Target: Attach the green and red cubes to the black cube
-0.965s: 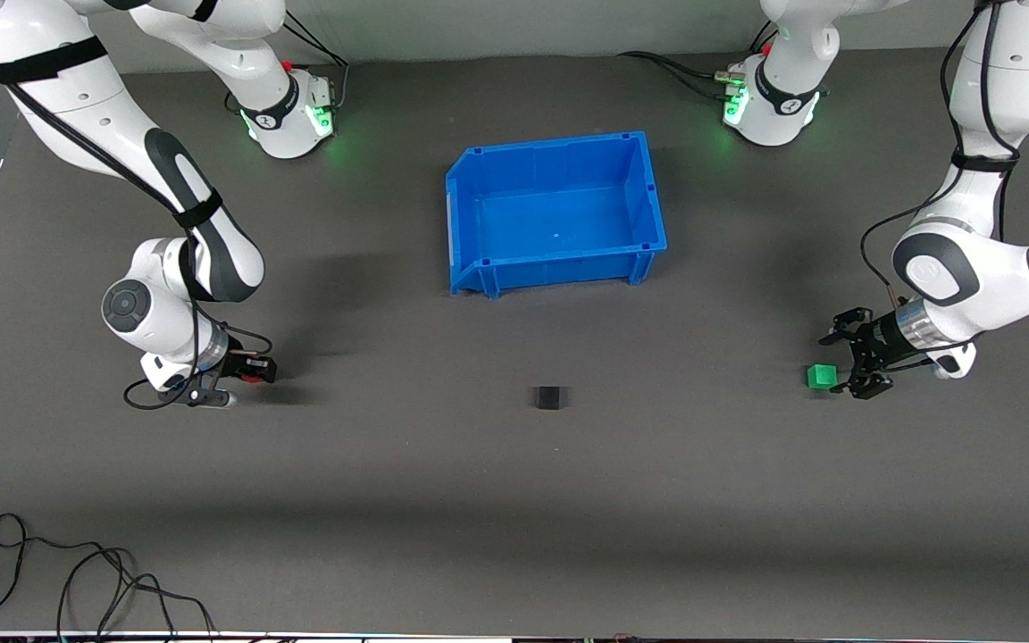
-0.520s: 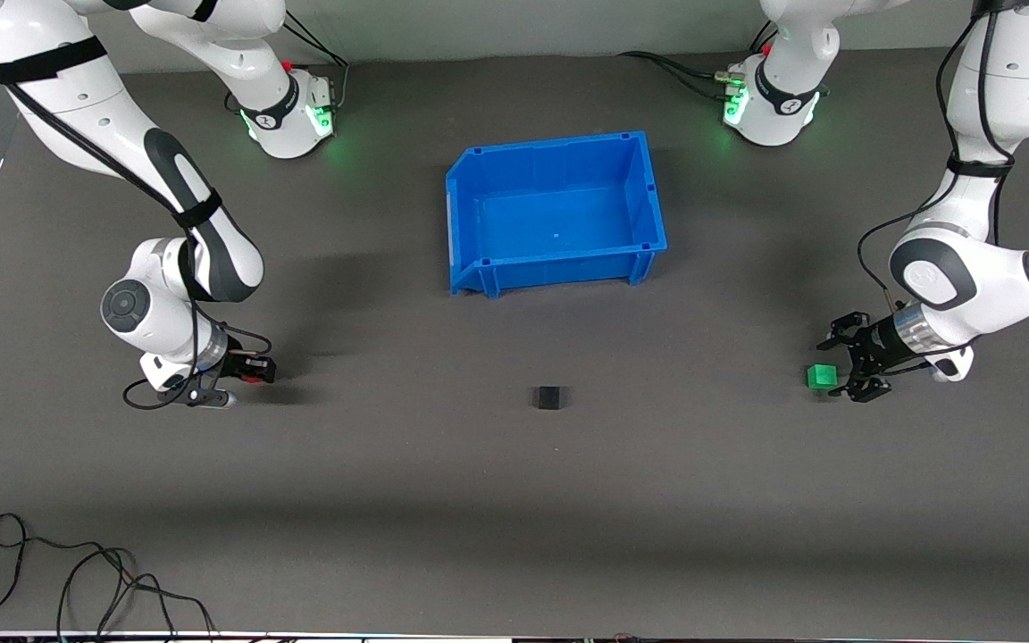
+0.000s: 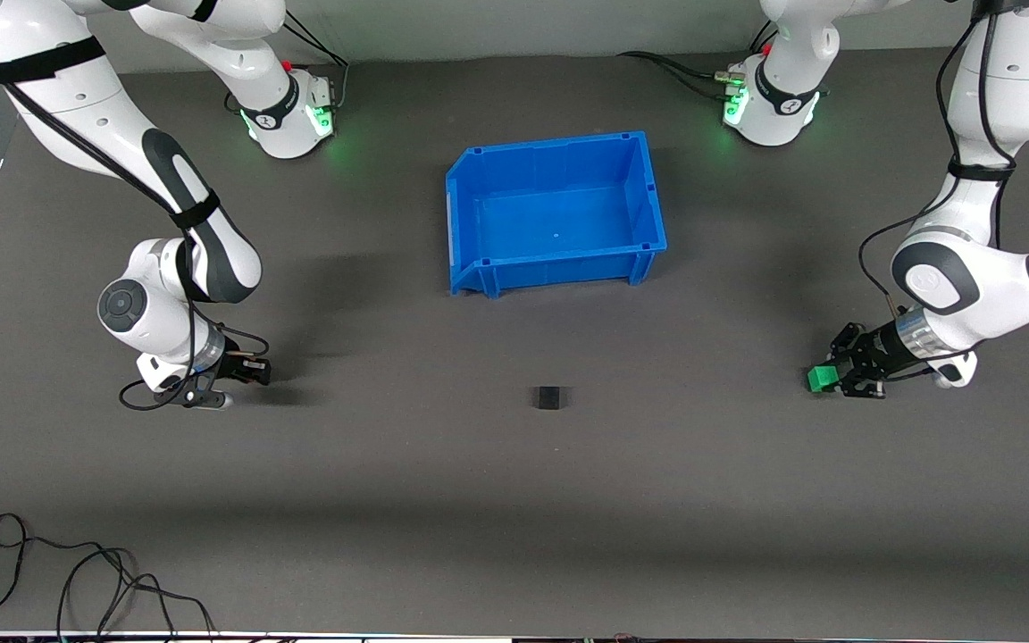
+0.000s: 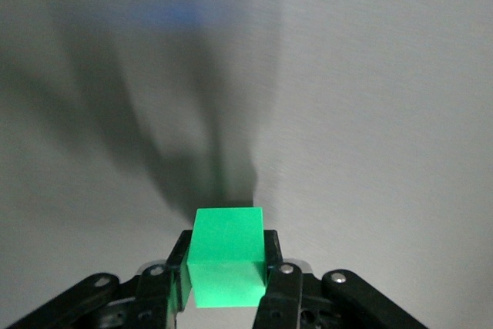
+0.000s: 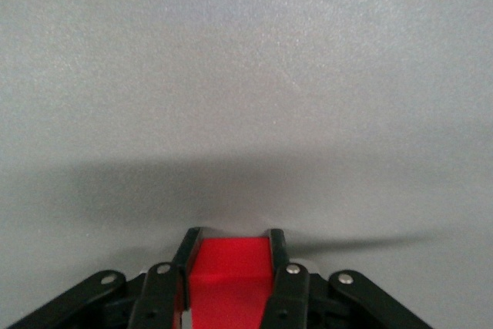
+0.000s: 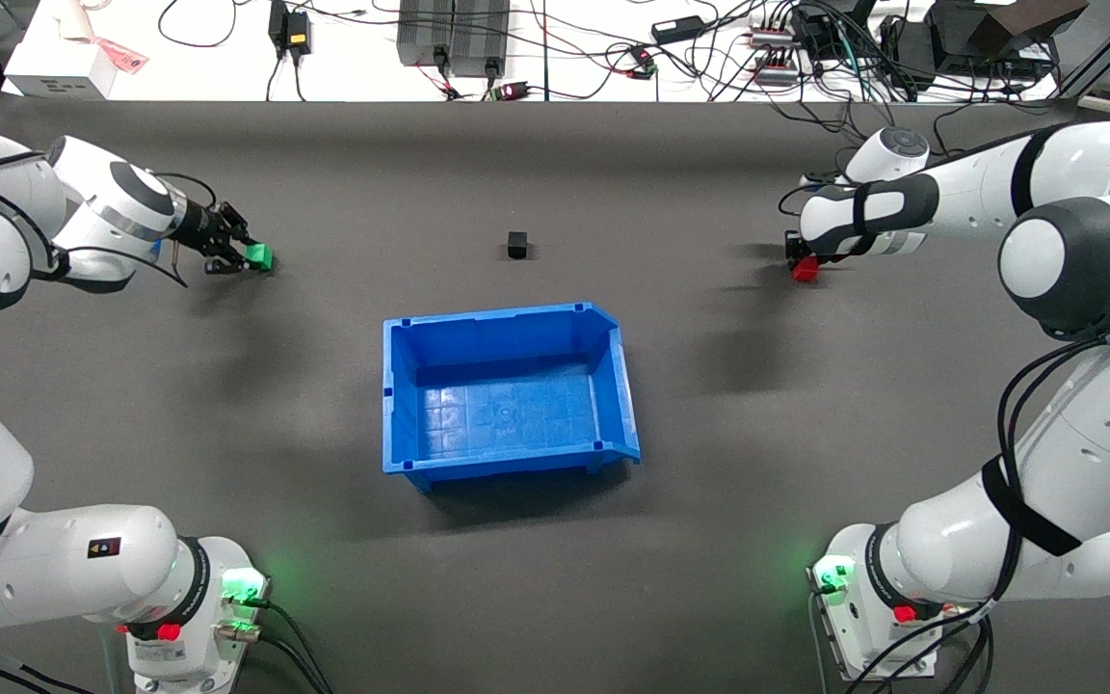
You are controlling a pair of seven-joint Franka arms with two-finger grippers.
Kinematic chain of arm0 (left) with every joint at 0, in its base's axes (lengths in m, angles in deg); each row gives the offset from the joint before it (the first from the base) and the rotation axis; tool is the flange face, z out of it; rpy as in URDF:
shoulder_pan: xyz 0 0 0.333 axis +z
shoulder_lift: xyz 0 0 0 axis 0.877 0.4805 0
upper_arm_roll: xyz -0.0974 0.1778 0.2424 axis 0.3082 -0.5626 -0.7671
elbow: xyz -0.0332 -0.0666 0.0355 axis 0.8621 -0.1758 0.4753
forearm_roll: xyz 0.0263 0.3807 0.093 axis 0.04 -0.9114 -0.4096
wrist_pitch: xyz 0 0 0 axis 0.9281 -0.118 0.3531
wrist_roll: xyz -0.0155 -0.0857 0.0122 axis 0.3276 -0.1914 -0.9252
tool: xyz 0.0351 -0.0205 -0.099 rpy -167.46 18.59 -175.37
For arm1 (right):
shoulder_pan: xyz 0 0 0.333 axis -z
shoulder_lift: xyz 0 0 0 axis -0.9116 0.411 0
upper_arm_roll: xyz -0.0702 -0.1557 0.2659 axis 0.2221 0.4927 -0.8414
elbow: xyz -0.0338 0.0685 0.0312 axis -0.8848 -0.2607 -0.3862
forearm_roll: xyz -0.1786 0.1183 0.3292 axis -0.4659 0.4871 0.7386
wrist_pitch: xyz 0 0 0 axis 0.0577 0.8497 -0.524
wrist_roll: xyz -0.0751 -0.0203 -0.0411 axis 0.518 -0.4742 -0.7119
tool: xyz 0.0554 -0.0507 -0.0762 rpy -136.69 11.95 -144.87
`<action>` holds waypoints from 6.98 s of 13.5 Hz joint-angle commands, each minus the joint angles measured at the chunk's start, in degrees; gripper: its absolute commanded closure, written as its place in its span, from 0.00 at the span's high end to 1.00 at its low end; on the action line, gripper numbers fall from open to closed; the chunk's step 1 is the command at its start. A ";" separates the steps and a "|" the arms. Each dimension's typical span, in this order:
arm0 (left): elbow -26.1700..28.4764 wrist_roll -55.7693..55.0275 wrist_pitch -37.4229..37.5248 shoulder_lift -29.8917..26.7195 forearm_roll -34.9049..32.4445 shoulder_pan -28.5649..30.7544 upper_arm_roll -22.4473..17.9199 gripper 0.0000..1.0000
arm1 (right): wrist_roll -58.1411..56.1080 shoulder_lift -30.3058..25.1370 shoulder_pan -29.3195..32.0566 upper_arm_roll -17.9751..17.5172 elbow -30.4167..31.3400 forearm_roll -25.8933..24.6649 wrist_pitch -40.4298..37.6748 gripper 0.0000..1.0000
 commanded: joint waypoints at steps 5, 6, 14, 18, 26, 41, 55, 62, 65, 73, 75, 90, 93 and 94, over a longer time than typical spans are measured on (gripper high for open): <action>-7.29 -17.84 6.75 -1.71 -3.49 -7.49 -0.75 0.12 | 5.07 -1.26 -0.57 -0.05 0.10 5.51 0.47 0.00; -7.73 -20.13 6.40 -1.71 -3.58 -9.07 -0.75 0.12 | 6.83 -1.26 -0.66 -0.14 0.01 8.58 0.38 0.00; -10.10 -32.62 2.62 -0.22 -3.67 -19.36 -0.67 0.09 | 42.74 0.83 -11.37 -0.40 -7.97 17.49 -4.36 0.00; -13.35 -41.49 0.78 2.76 -3.76 -26.56 -0.75 0.06 | 62.36 5.15 -18.32 0.04 -15.18 16.70 -4.63 0.00; -21.27 -48.89 -1.07 11.64 -9.21 -36.24 -1.02 0.06 | 96.19 12.00 -27.63 0.65 -28.45 13.36 -9.55 0.00; -29.00 -53.55 -4.24 18.95 -11.06 -40.47 -1.10 0.06 | 131.30 28.43 -36.08 0.48 -53.33 -3.52 -25.37 0.00; -32.43 -64.27 -7.23 21.32 -11.06 -44.51 -1.37 0.06 | 135.17 30.90 -38.54 0.30 -57.91 -3.52 -25.28 0.00; -32.52 -64.71 -7.23 21.58 -11.58 -45.92 -2.69 0.75 | 135.43 31.26 -38.54 0.39 -58.00 -3.52 -25.20 0.00; -32.43 -64.71 -7.14 21.23 -13.25 -45.57 -2.69 1.00 | 136.13 31.26 -38.54 0.39 -57.82 -3.52 -25.11 0.00; -27.09 -54.83 4.95 13.17 -15.01 -43.73 -12.95 1.00 | 135.00 31.43 -38.02 0.56 -58.26 -3.69 -25.02 0.59; -24.36 -45.07 11.99 7.90 -15.10 -38.04 -13.67 1.00 | 132.72 31.08 -37.75 0.56 -59.04 -3.52 -25.11 1.00; -32.25 19.34 54.56 -14.97 -34.42 -15.59 -13.85 1.00 | 86.19 4.74 -24.75 0.47 -58.96 2.99 -62.25 0.99; -33.05 34.90 54.30 -16.82 -37.06 -17.34 -13.67 1.00 | 67.38 -1.95 -20.54 0.65 -58.79 2.99 -73.33 0.94; -32.96 39.65 54.12 -17.70 -38.46 -18.31 -13.67 1.00 | 61.23 -3.62 -18.78 0.74 -58.70 2.99 -75.97 0.94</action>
